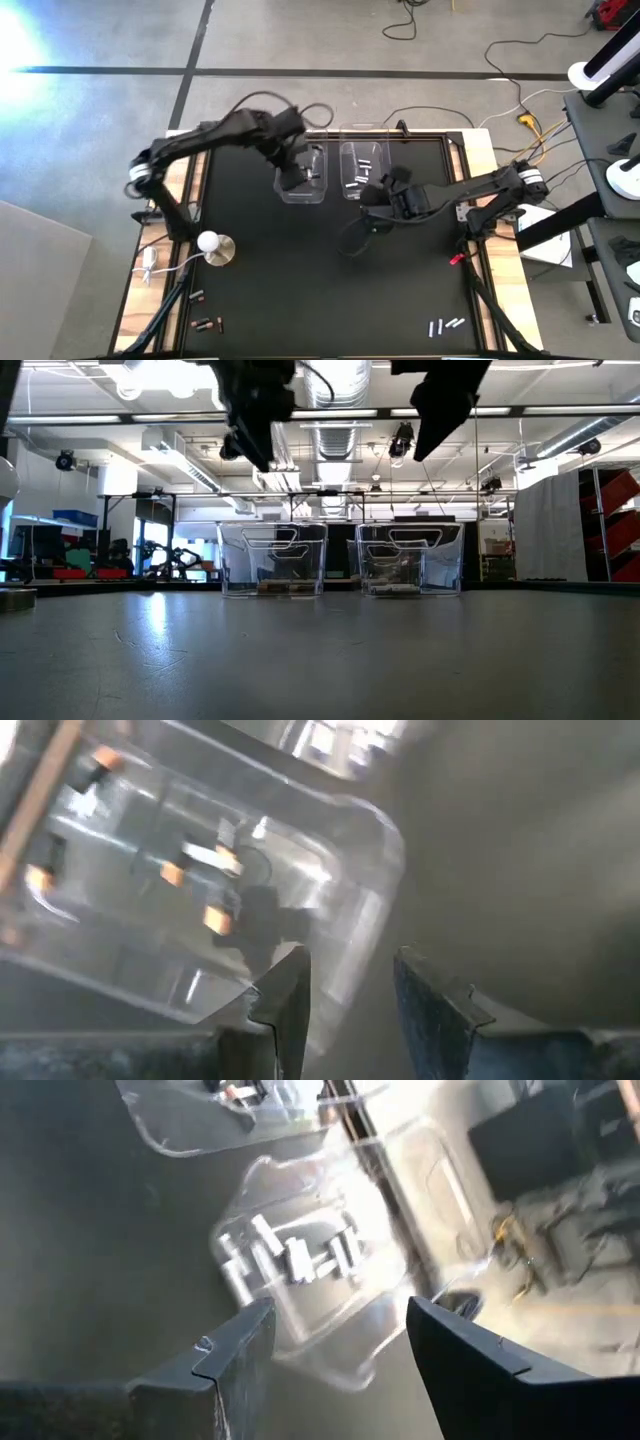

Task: Sort batteries
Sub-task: Put the black battery into the left transparent bin

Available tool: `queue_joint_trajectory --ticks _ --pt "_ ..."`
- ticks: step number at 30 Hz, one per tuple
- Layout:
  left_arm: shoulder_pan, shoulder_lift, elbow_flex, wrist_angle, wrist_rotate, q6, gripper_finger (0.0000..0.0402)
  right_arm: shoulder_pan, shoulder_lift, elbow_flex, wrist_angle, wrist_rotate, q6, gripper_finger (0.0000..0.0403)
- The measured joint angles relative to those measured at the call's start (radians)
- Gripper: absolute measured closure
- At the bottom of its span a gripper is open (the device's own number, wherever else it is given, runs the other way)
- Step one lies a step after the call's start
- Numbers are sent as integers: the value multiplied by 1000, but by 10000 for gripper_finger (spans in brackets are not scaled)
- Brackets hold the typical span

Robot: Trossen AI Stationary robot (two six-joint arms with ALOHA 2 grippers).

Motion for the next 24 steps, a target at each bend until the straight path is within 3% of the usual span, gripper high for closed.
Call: queue_joint_trajectory --ticks 6,11,14,19,24 --pt "-199 -211 -171 1 0 -312 279 -54 0 0 149 -1 -192 184" --pt "-425 -360 -327 24 -26 -734 279 -65 0 0 215 -8 -286 184" --pt "-589 -422 -423 86 -93 -1011 279 -65 0 -1 229 -73 -284 184" --pt "-829 -448 -561 290 -156 -1445 279 -58 0 -21 234 -217 -210 184" --pt "-965 -398 -620 467 -157 -1634 279 -32 0 -72 259 -221 -125 184"
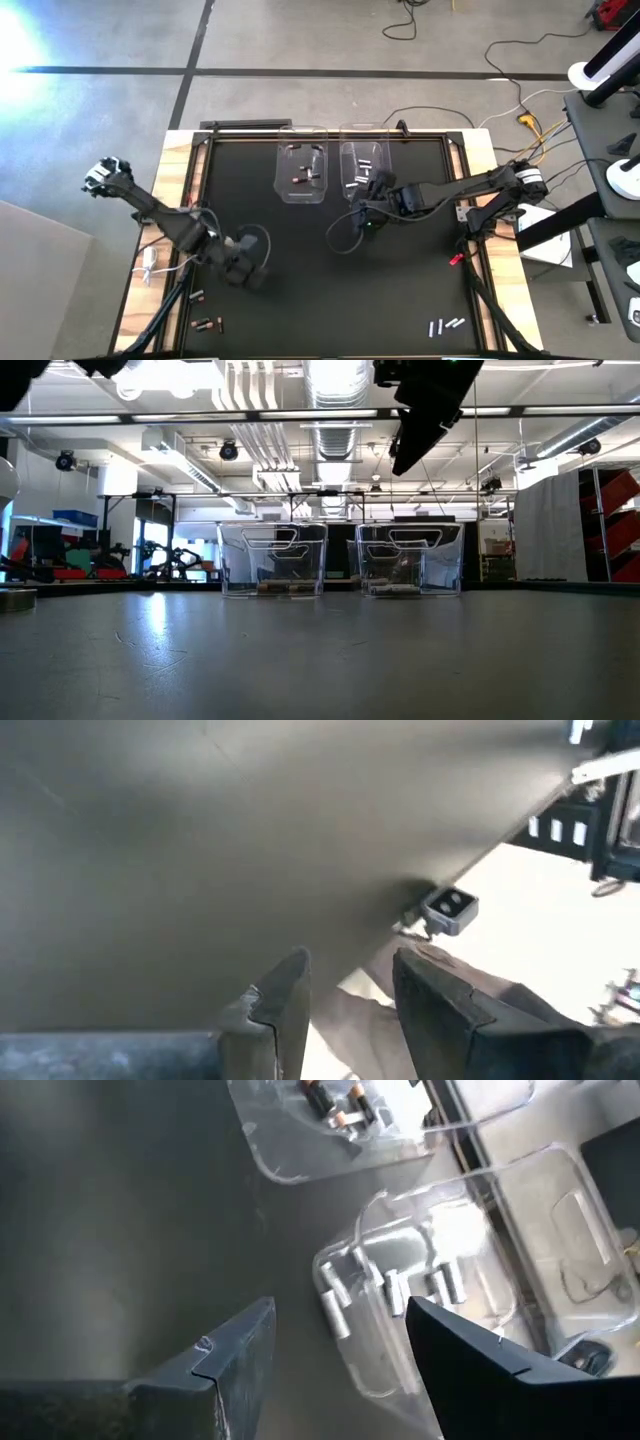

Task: Sort batteries
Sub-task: Put the black battery into the left transparent bin

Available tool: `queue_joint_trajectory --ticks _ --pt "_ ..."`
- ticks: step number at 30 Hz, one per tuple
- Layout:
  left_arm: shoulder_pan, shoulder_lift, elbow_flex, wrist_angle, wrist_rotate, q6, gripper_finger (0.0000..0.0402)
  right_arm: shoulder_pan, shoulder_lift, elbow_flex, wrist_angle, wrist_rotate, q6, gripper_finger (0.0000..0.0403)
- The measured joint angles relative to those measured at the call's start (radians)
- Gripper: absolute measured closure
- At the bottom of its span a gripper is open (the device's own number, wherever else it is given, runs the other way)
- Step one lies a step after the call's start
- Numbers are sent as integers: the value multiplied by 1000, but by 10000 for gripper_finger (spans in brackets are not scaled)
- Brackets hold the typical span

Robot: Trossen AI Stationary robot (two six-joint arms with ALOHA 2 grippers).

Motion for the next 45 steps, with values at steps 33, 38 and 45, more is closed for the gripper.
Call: queue_joint_trajectory --ticks 33,38,45 --pt "-342 367 29 -39 277 -399 245 84 2 -13 134 -71 348 184" --pt "-342 366 -29 -1 302 -402 232 92 8 -13 133 -71 348 184" --pt "-341 357 -124 92 301 -422 233 119 15 -12 134 -72 348 184"
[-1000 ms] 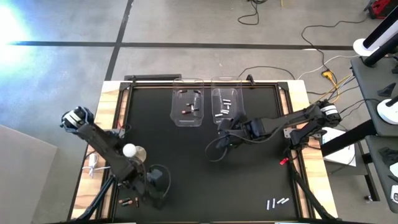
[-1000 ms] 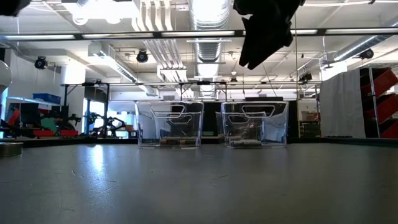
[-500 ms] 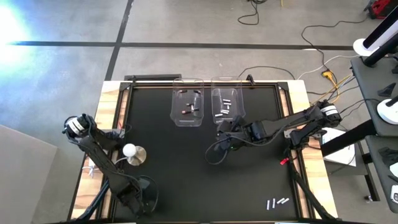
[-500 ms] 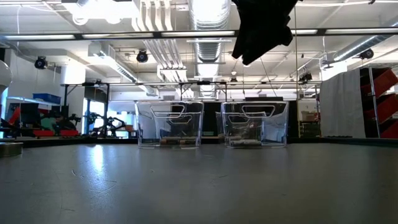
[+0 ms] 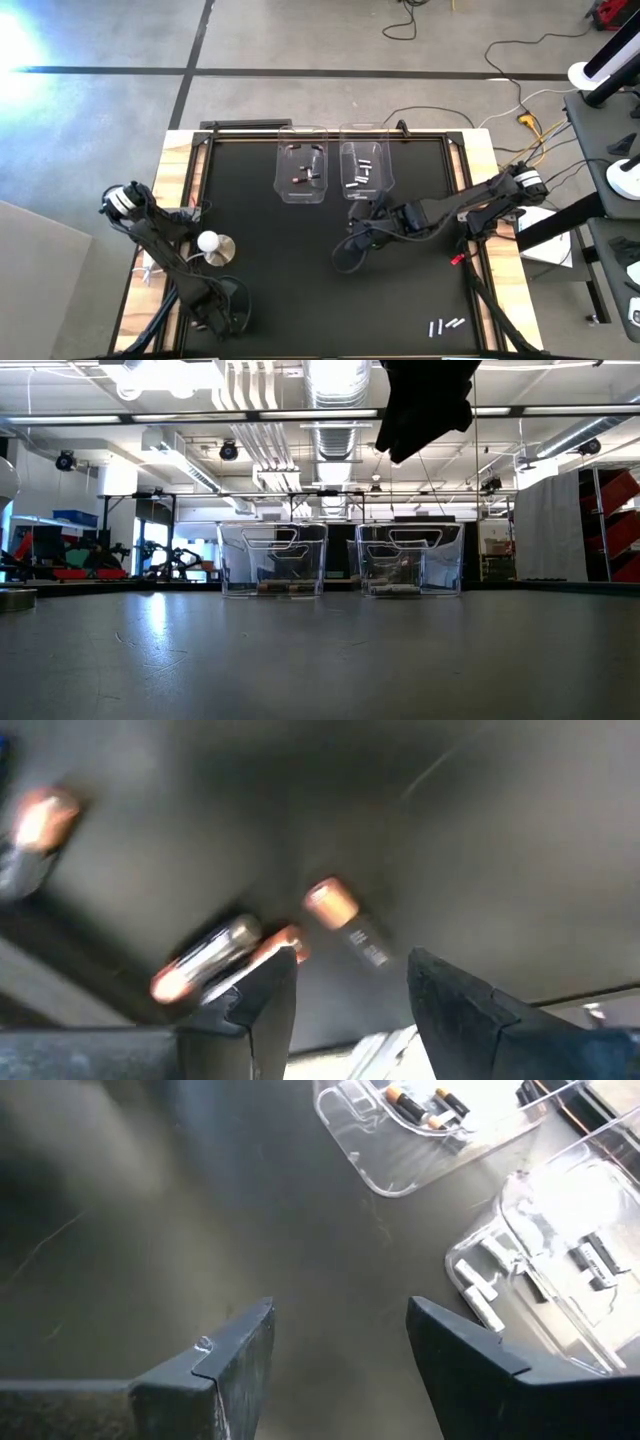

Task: Sort batteries
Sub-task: Put the black battery into the left transparent bin

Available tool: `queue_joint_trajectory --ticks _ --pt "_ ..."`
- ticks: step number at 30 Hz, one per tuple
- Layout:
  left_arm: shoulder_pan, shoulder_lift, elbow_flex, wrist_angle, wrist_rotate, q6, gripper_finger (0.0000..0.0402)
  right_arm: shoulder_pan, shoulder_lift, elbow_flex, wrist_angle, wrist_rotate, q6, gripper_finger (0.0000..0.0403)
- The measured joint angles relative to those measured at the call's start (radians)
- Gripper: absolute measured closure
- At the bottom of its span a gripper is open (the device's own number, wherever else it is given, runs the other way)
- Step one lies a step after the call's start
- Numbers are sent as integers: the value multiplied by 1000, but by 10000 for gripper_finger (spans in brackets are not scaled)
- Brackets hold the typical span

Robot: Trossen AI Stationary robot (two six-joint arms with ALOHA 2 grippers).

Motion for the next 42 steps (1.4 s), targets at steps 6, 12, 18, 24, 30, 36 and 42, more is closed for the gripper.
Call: queue_joint_trajectory --ticks 6,12,18,24,30,36,42 --pt "2 -2 -70 113 -40 -29 233 14 0 0 0 0 0 184" --pt "3 -7 -107 170 -38 -35 236 17 0 0 0 -2 0 184" --pt "3 -6 -116 177 -39 -25 287 17 0 0 0 -2 0 184" --pt "3 -6 -124 146 -69 -29 379 17 0 35 -2 -67 10 184" --pt "3 -6 -121 122 -131 -27 382 26 -6 146 0 -105 -32 184" --pt "9 -8 -28 47 -309 30 385 26 -19 299 0 -111 -181 184" --pt "55 -56 109 -104 -500 64 387 26 -29 442 -30 -111 -392 184"
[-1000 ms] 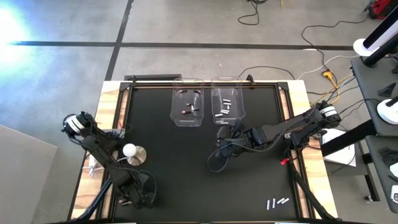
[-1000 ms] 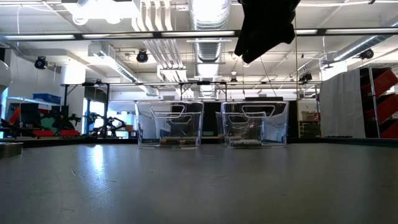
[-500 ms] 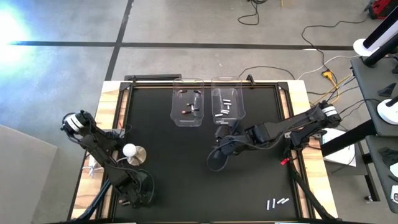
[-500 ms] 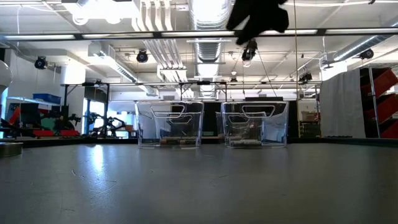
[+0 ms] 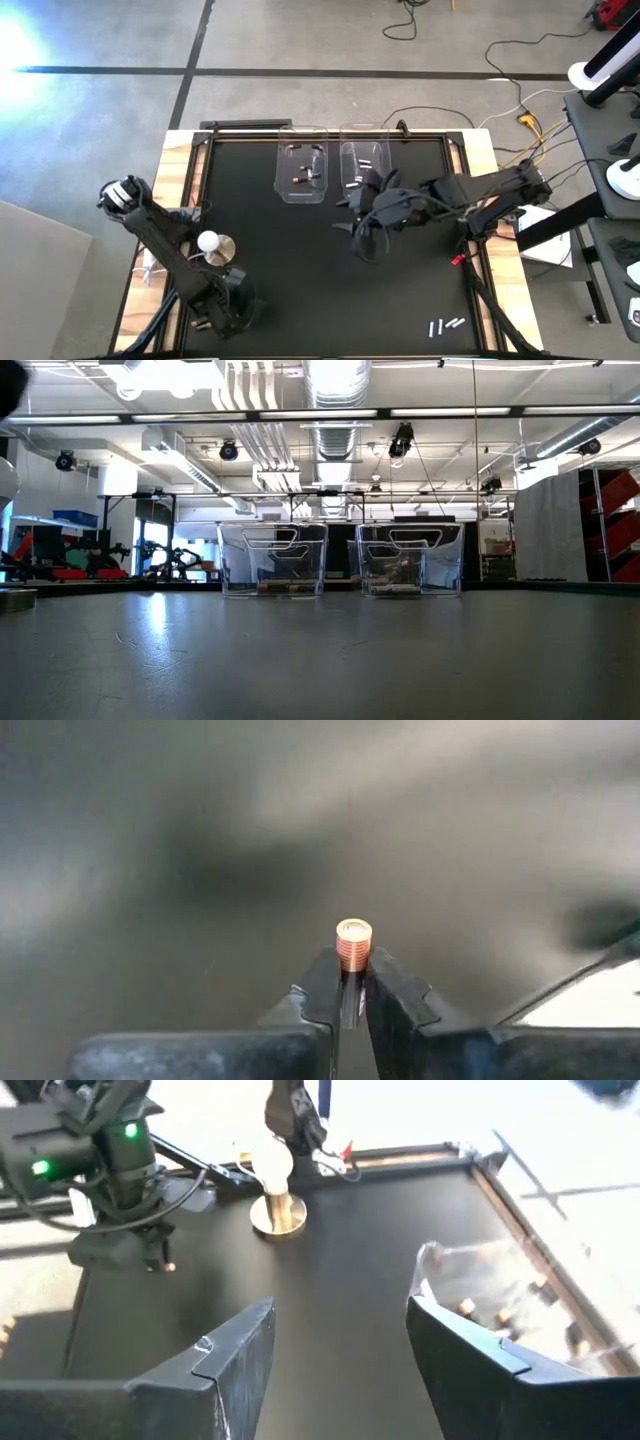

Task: Sort batteries
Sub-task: Put the black battery into the left transparent bin

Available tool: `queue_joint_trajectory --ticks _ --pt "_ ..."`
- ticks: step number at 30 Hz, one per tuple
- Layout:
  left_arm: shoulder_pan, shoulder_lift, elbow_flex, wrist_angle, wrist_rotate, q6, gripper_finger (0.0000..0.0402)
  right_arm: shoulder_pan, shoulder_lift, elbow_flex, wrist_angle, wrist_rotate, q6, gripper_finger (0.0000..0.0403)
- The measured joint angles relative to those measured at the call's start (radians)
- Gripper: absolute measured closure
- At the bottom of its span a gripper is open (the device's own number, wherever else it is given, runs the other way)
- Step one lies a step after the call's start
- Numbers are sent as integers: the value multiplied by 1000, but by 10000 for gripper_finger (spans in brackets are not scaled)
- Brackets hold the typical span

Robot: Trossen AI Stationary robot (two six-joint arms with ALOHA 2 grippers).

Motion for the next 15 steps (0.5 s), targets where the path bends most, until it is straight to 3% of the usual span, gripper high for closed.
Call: queue_joint_trajectory --ticks 6,11,15 --pt "152 -45 144 -113 -187 255 387 0 -17 137 -180 4 -89 184" --pt "362 -46 316 -176 -212 636 388 4 -62 233 -379 8 -88 184" --pt "526 -42 460 -174 -212 938 388 11 -137 221 -471 8 -65 184"
